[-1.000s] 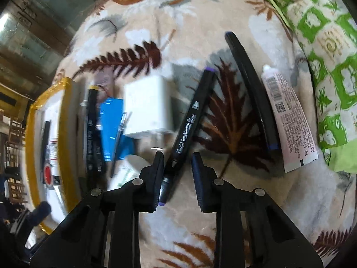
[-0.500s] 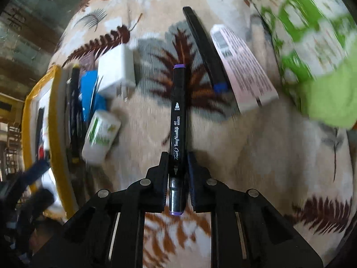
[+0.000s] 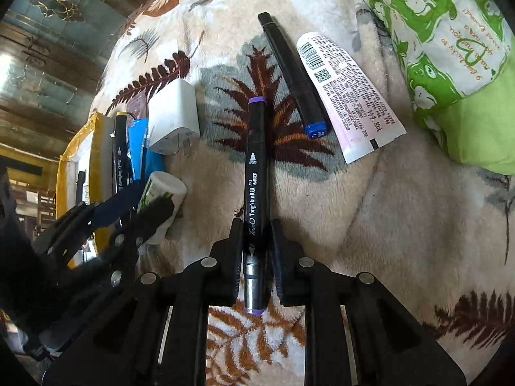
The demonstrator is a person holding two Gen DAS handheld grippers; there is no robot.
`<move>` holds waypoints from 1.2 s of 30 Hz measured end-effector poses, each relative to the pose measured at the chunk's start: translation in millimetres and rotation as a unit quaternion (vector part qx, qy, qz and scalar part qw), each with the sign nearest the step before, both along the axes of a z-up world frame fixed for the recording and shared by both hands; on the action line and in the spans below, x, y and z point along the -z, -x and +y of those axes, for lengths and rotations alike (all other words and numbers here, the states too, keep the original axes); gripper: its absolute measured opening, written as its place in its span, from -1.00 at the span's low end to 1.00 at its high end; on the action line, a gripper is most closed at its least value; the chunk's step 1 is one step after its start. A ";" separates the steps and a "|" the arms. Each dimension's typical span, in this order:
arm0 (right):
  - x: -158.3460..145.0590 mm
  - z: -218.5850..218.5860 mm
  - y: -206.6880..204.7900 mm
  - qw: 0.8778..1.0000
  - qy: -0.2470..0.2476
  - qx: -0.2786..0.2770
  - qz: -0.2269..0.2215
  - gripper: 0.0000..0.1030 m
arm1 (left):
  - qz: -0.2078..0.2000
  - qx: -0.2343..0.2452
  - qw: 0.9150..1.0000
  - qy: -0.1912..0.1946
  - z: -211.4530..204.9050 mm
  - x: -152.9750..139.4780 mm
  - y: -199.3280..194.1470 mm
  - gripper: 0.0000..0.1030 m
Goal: Organize objects
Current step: 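Grasp the white green-cross pill bottle with the left tool while the right tool holds the marker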
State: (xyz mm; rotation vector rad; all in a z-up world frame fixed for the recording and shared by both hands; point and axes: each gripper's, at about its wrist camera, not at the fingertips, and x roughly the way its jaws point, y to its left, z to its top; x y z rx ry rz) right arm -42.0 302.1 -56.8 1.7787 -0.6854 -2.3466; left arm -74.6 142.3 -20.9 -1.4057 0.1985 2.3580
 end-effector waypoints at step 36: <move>-59.6 -53.6 -1.9 0.996 -0.020 -0.048 0.067 -0.67 | -0.060 -0.078 0.983 -0.154 -67.5 -54.4 -56.9 -0.33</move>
